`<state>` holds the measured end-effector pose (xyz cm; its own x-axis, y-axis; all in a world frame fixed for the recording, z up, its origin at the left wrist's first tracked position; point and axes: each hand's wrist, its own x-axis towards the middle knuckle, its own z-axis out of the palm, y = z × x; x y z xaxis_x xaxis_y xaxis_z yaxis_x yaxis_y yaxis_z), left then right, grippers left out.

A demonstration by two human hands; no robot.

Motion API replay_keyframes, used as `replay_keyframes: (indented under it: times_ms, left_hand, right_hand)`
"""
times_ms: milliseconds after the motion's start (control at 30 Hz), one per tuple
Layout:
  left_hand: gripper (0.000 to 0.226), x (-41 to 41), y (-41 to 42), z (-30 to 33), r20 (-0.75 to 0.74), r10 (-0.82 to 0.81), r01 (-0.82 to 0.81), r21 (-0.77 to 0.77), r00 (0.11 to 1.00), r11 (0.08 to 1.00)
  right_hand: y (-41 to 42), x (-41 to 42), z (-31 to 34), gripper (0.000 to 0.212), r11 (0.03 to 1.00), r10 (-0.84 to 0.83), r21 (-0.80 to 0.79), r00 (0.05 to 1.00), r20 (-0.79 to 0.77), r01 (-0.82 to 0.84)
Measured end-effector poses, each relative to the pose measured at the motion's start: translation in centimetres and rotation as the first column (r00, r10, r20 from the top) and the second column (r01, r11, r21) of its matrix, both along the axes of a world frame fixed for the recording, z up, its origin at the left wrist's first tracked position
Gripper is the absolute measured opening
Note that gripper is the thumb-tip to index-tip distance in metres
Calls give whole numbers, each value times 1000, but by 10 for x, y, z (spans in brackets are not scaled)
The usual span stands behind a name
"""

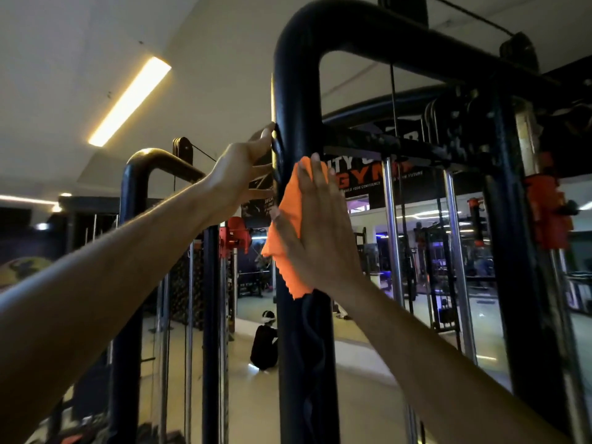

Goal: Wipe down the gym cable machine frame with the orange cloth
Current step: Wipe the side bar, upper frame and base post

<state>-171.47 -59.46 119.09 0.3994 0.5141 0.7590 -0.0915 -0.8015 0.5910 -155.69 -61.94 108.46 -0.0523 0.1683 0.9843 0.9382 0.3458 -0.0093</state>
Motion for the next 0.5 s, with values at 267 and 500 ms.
replay_keyframes:
  times_ms: [267, 500]
  left_hand:
    - [49, -8, -10, -8, 36, -63, 64, -50, 997, 997]
    - [49, -11, -4, -34, -31, -46, 45, -26, 998, 999]
  right_hand:
    - [5, 1, 52, 68, 995, -41, 93, 997, -63, 46]
    - [6, -4, -66, 65, 999, -12, 41, 1000, -11, 12]
